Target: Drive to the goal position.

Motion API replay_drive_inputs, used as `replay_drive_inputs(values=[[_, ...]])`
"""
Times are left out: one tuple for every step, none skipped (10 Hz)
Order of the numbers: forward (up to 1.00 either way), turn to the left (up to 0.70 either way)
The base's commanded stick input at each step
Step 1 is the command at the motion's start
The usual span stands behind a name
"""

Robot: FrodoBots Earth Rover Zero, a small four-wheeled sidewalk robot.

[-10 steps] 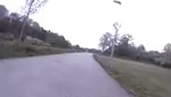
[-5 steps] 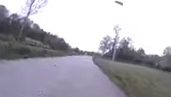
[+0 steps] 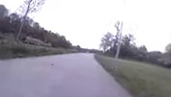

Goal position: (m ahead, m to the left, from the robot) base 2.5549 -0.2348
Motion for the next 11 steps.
replay_drive_inputs(values=[[1.00,0.00],[1.00,0.00],[1.00,0.00],[1.00,0.00],[1.00,0.00],[1.00,0.00],[1.00,0.00],[1.00,0.00],[1.00,0.00],[1.00,0.00],[1.00,0.00]])
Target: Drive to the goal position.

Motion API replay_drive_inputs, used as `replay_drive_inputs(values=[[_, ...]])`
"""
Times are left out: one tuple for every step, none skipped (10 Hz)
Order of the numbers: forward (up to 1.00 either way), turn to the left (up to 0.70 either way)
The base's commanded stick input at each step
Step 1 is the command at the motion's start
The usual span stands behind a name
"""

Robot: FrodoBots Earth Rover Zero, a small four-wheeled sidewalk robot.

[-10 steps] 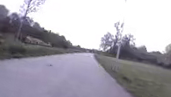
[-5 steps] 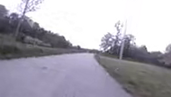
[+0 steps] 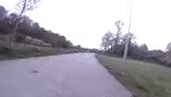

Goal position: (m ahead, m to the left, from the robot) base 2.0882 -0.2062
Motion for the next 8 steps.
replay_drive_inputs(values=[[1.00,0.00],[1.00,0.00],[1.00,0.00],[1.00,0.00],[1.00,0.00],[1.00,0.00],[1.00,0.00],[1.00,0.00]])
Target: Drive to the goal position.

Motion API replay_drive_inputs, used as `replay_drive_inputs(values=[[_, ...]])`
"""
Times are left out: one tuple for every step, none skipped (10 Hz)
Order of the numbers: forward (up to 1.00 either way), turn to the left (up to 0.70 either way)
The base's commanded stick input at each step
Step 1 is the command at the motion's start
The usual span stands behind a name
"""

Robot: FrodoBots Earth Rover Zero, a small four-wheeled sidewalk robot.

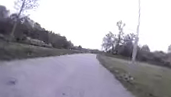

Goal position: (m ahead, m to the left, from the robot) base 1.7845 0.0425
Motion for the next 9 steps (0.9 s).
replay_drive_inputs(values=[[1.00,0.00],[1.00,0.00],[1.00,0.00],[1.00,0.00],[1.00,0.00],[1.00,0.00],[1.00,0.00],[1.00,0.00],[1.00,0.00]])
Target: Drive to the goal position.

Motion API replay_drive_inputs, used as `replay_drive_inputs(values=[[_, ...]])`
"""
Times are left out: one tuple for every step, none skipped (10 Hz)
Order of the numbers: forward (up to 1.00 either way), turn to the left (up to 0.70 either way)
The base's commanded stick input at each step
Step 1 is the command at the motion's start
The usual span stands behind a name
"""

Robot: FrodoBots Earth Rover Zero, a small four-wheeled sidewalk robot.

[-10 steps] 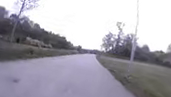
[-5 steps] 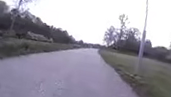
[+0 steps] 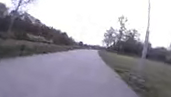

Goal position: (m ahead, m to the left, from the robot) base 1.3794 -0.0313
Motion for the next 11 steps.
replay_drive_inputs(values=[[1.00,0.00],[1.00,0.00],[1.00,0.00],[1.00,0.00],[1.00,0.00],[1.00,0.00],[1.00,0.00],[1.00,0.00],[1.00,0.00],[1.00,0.00],[1.00,0.00]])
